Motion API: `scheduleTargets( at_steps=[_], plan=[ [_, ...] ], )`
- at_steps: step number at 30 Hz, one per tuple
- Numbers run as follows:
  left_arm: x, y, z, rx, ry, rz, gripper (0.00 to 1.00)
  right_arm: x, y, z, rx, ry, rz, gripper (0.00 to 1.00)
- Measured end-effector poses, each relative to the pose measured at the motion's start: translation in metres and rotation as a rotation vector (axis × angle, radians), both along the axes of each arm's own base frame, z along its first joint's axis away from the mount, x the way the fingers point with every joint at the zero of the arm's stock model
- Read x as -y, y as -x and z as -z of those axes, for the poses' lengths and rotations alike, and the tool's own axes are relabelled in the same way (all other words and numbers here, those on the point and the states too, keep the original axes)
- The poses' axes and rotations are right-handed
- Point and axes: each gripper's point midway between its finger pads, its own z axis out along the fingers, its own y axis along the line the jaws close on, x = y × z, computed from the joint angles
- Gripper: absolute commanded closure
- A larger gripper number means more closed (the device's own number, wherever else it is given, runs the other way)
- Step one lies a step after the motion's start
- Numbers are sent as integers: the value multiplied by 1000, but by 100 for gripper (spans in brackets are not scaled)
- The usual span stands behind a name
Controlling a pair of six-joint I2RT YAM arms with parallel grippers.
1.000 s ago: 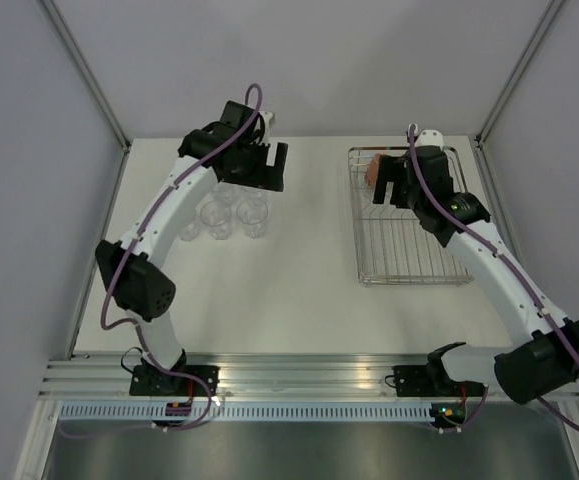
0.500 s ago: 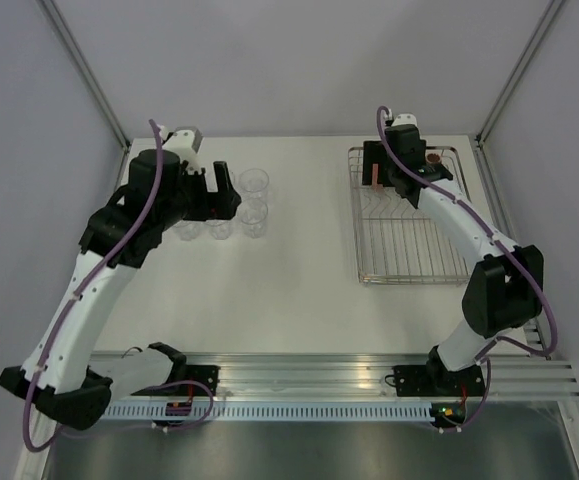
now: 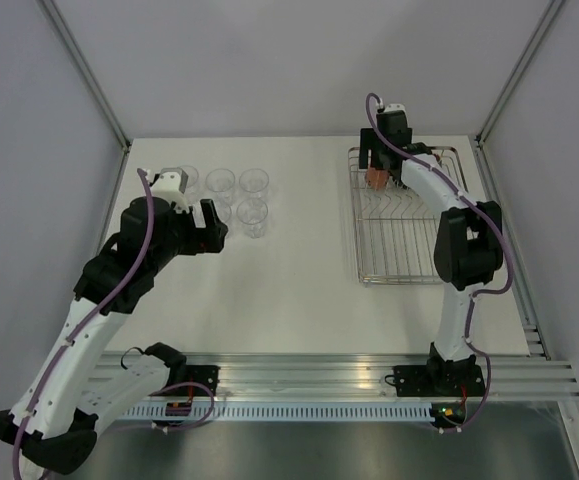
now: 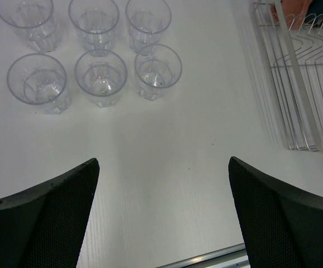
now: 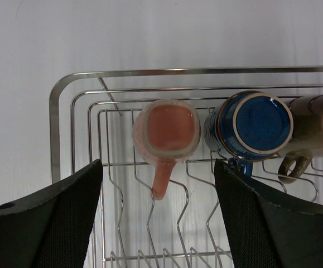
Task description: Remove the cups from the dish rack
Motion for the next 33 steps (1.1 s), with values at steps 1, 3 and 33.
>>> scheduleTargets(
  at_steps=[1,3,33],
  plan=[
    [0,-2,6,-14,-10,-4,1,1,-4,4,-5,2,0,16],
    [0,-3,16,-34,-22,-7,1,2,-11,11,-16,5,-3,16],
    [8,-9,31,-49,-23,21,1,6,-38,73,-122,7,-31,52]
  ],
)
